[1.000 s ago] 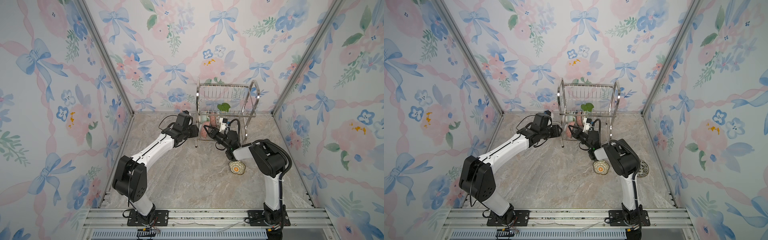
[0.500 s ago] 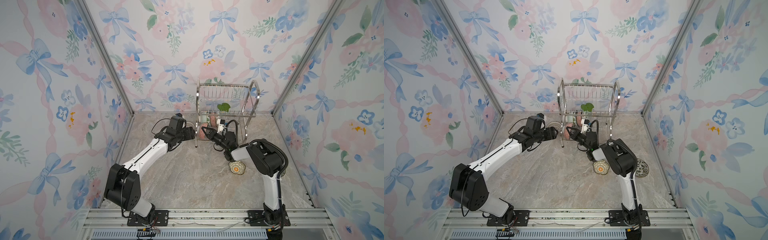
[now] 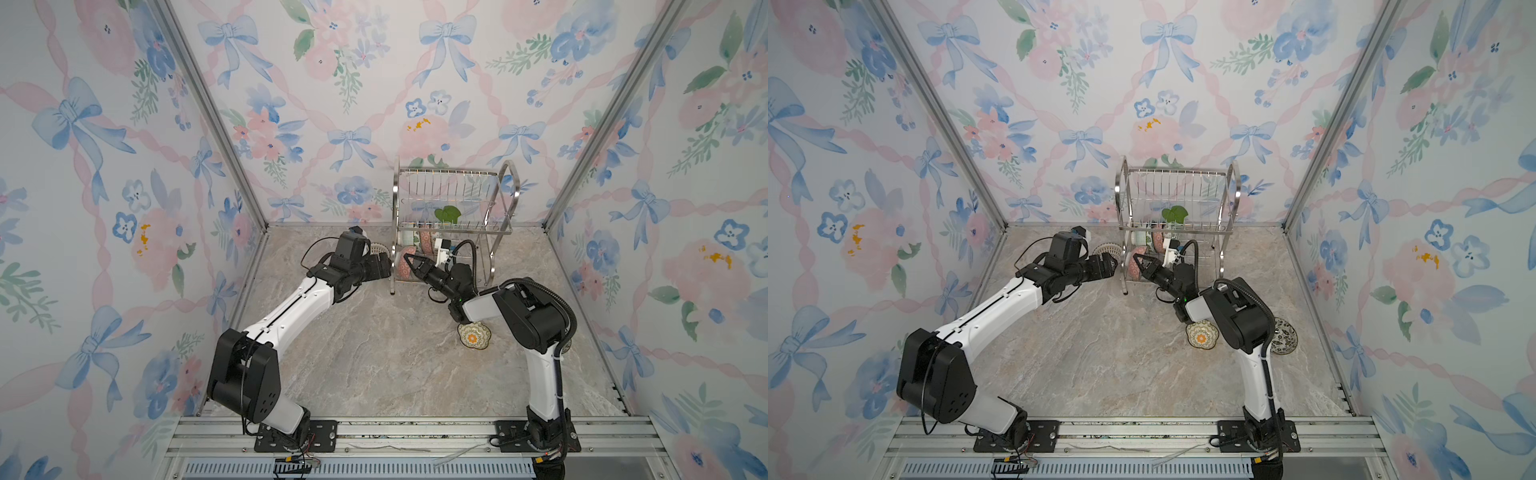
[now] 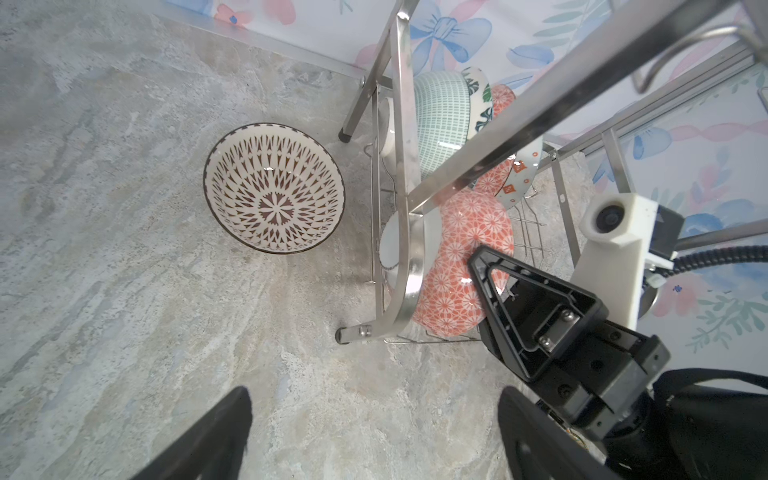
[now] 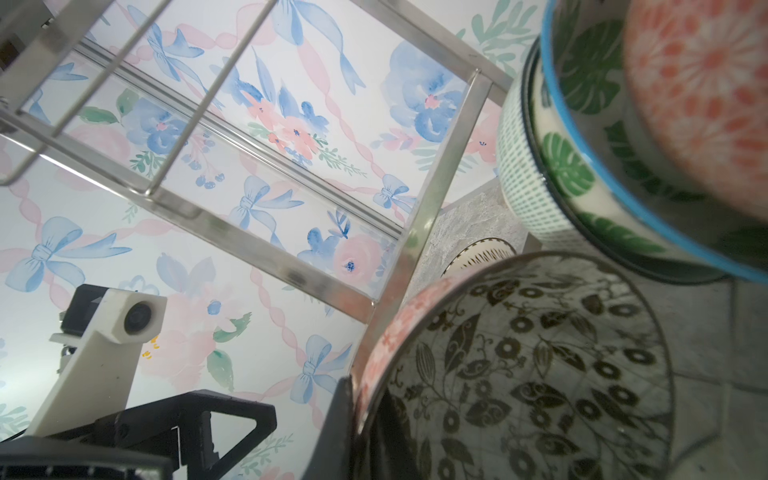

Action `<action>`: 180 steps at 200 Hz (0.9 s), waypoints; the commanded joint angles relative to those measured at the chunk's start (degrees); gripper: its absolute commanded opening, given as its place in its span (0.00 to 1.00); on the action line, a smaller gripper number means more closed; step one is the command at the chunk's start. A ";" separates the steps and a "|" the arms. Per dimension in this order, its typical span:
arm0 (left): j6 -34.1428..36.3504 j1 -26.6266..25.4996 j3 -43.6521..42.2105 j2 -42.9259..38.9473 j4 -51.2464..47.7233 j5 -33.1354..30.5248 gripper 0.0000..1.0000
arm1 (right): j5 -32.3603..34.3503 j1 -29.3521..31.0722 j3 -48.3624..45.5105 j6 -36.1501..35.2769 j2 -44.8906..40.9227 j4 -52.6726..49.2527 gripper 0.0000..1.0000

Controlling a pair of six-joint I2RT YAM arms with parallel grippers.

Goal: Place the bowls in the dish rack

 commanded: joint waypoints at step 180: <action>-0.15 0.38 -4.52 -6.03 -0.11 -6.87 0.98 | -2.63 -0.97 -0.97 -6.21 -5.69 -6.38 0.35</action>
